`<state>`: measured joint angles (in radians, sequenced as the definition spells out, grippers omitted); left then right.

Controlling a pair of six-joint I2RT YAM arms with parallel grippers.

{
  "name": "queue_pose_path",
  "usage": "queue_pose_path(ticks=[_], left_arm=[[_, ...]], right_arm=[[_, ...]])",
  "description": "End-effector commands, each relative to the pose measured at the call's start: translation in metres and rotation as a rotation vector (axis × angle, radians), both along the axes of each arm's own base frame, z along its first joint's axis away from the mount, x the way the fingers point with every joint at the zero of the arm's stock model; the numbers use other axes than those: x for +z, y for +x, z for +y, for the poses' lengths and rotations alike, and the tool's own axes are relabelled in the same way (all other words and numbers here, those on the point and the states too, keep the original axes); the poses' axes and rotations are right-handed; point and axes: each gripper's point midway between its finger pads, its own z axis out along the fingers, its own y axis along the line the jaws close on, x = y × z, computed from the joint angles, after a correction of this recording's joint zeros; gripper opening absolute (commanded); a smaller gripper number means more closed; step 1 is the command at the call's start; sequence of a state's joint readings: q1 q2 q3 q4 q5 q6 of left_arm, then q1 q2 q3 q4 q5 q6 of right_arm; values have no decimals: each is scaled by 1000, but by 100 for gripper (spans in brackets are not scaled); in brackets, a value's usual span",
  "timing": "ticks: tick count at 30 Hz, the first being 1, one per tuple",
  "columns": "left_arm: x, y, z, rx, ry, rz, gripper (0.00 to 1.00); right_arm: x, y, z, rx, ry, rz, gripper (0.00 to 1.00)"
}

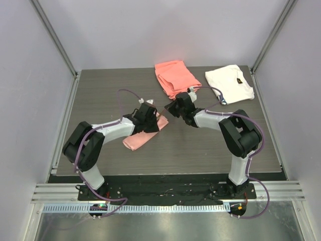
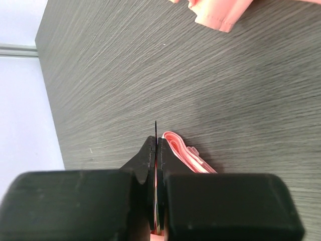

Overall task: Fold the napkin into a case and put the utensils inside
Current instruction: Insert the knife into the folded napkin.

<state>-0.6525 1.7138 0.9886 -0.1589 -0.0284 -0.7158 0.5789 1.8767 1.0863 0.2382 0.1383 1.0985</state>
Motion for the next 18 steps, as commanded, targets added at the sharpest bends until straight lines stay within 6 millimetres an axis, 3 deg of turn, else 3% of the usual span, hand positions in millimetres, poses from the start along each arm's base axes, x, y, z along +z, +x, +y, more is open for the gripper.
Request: queue_pose_path(ticks=[1, 2, 3, 6, 11, 13, 15, 18], left_arm=[[23, -1, 11, -27, -41, -30, 15], [27, -6, 20, -22, -61, -31, 16], [31, -12, 19, -43, -92, -20, 21], [54, -27, 17, -92, -163, -37, 24], [80, -51, 38, -16, -214, -23, 21], [78, -62, 57, 65, -221, -1, 15], [65, -74, 84, 191, -243, 69, 11], [54, -78, 110, 309, -274, 95, 7]], right_arm=[[36, 10, 4, -38, 104, -55, 1], [35, 8, 0, -50, 98, -54, 1], [43, 9, -3, -63, 111, -79, 1], [41, 11, -9, -66, 101, -78, 1], [39, 11, -5, -37, 106, -73, 1], [36, 8, -10, -45, 111, -73, 1], [37, 7, -11, -39, 120, -74, 1], [39, 6, -11, -29, 142, -91, 1]])
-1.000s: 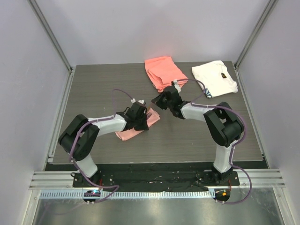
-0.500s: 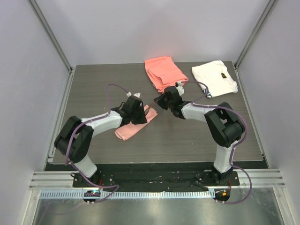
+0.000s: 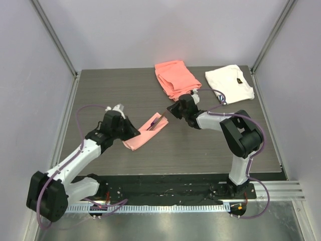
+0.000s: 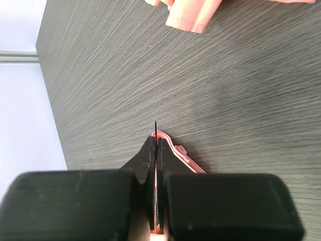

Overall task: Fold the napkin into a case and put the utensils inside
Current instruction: Insert the knife into the folded napkin.

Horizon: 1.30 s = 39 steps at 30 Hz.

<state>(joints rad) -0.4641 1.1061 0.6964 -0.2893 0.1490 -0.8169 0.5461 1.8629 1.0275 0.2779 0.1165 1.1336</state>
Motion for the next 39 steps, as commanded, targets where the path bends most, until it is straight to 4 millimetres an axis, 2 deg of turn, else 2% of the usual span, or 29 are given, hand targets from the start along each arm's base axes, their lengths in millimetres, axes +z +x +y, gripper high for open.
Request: queue_pose_path(ticks=[1, 7, 11, 18, 24, 26, 29, 34, 39], left_arm=[[-37, -26, 40, 177, -29, 163, 7], [-41, -33, 71, 322, 20, 146, 0], [-55, -38, 85, 377, 79, 175, 0], [-85, -43, 86, 394, 98, 243, 0], [-90, -32, 79, 389, 60, 217, 0], [-88, -30, 71, 370, 20, 223, 0], [-91, -30, 66, 368, -3, 235, 0], [-99, -34, 65, 374, -13, 260, 0], [-99, -34, 65, 384, -26, 255, 0]], right_arm=[[47, 7, 6, 6, 116, -114, 1], [38, 1, 8, 11, 154, -88, 1], [38, 0, 9, 12, 173, -89, 1], [32, -5, 11, 26, 192, -81, 1], [28, -10, 18, 47, 213, -84, 1], [25, -12, 21, 51, 219, -87, 1], [21, -18, 25, 55, 241, -95, 1], [26, -27, 38, 76, 278, -146, 1], [20, -36, 38, 71, 302, -165, 1]])
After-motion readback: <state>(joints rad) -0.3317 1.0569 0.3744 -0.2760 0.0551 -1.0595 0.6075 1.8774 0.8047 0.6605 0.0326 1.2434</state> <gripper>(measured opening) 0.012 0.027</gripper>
